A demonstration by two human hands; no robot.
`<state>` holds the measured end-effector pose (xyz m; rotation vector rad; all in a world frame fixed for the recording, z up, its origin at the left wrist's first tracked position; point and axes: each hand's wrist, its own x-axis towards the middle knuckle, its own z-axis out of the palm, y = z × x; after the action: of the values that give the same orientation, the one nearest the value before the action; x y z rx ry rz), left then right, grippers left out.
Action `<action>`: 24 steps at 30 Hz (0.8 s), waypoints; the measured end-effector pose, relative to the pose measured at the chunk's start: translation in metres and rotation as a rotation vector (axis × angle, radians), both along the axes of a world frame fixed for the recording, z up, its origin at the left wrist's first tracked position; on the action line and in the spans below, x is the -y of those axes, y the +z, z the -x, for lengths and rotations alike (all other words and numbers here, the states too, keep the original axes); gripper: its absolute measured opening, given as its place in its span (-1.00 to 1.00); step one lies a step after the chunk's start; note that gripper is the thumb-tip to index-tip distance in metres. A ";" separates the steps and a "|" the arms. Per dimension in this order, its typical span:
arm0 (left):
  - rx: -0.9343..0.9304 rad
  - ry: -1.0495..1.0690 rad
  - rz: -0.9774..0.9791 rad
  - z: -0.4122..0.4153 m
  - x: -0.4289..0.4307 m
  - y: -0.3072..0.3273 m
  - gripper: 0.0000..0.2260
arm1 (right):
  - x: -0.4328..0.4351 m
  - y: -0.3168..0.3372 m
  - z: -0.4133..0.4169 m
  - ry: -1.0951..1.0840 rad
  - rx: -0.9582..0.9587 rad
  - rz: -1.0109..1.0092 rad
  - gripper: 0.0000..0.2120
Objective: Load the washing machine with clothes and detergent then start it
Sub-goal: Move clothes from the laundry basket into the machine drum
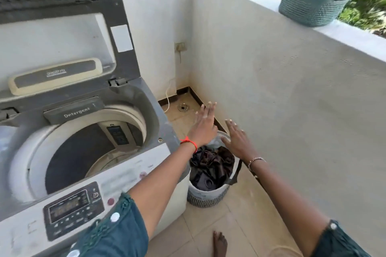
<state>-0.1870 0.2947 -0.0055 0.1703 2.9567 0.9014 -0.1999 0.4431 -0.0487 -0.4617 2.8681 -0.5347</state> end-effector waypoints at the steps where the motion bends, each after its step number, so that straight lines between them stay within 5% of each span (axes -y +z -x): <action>1: 0.004 0.019 0.008 0.010 -0.013 -0.013 -0.33 | -0.010 -0.011 0.010 0.006 0.021 -0.013 -0.37; 9: 0.121 0.017 0.427 0.056 -0.046 -0.180 -0.13 | -0.054 -0.149 0.078 0.043 0.114 -0.048 -0.22; 24: 0.184 -0.308 0.721 0.133 -0.011 -0.471 0.19 | -0.027 -0.428 0.134 0.099 0.137 -0.163 0.15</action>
<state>-0.3196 0.3057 -0.4764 0.4532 2.7581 -0.1871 -0.3341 0.4704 -0.4769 -0.5146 2.7132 -0.3005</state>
